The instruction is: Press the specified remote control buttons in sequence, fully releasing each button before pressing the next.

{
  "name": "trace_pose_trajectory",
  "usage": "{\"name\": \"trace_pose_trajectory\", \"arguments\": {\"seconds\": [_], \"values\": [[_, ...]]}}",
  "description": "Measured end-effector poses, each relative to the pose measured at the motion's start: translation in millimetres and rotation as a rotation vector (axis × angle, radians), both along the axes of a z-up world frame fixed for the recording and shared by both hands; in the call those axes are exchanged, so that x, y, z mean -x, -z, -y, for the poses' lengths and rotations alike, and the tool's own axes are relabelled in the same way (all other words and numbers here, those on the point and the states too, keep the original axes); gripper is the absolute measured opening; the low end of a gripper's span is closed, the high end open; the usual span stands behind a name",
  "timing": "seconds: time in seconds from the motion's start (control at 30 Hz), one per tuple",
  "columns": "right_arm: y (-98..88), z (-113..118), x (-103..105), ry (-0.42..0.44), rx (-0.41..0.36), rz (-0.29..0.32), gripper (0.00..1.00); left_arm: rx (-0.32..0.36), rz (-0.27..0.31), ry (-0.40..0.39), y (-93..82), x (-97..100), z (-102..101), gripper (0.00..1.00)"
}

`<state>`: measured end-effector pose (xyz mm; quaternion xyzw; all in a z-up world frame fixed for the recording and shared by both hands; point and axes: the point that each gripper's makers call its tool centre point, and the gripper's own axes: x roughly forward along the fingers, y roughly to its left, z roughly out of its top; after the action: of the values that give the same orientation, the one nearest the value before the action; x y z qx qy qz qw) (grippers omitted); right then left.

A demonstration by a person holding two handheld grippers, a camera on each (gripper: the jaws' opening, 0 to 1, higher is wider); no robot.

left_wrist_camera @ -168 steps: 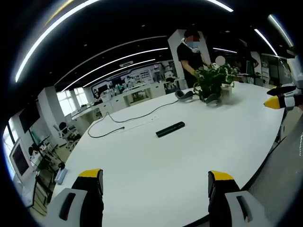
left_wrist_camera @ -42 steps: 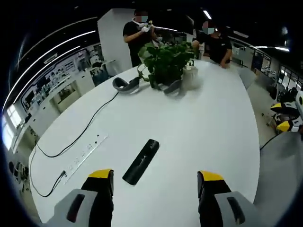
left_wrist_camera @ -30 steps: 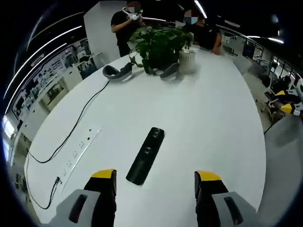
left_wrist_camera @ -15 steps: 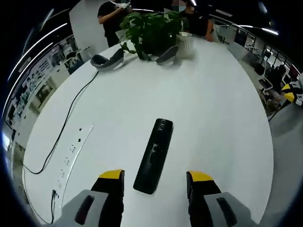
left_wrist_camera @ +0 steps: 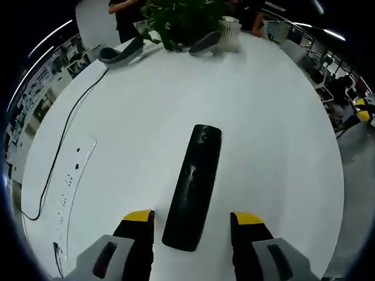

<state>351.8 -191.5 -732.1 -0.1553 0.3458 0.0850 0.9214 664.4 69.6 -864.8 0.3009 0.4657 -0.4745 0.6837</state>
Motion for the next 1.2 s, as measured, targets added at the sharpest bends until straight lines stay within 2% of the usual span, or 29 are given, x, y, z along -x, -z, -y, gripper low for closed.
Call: {"name": "trace_pose_trajectory", "arguments": {"seconds": [0.07, 0.17, 0.27, 0.33, 0.7, 0.93, 1.1, 1.2], "values": [[0.8, 0.8, 0.1, 0.005, -0.001, -0.004, 0.07, 0.019, 0.029, 0.017, -2.7, -4.5, 4.3, 0.51], [3.8, 2.0, 0.0, 0.007, 0.002, -0.018, 0.07, 0.017, 0.004, -0.012, -3.4, -3.2, 2.6, 0.51], [6.2, 1.0, 0.4, 0.000, 0.005, -0.030, 0.07, -0.003, 0.033, 0.020, -2.5, -2.0, 1.1, 0.49], [7.7, 0.1, 1.0, -0.005, 0.006, -0.040, 0.07, 0.004, 0.022, 0.004, -2.8, -1.1, 2.0, 0.49], [10.3, -3.7, 2.5, -0.033, 0.009, -0.053, 0.04, 0.010, 0.028, 0.019, -3.2, 0.5, 2.9, 0.45], [8.6, -4.1, 2.2, -0.036, -0.007, -0.046, 0.02, -0.022, 0.023, 0.018, -4.2, 0.4, 6.7, 0.32], [8.0, -6.9, 2.5, -0.050, -0.017, -0.041, 0.01, -0.039, 0.023, 0.027, -4.5, 3.7, 8.7, 0.25], [6.8, -7.3, 2.5, -0.050, -0.026, -0.035, 0.00, -0.049, 0.033, 0.014, -4.3, 5.4, 9.2, 0.25]]}}
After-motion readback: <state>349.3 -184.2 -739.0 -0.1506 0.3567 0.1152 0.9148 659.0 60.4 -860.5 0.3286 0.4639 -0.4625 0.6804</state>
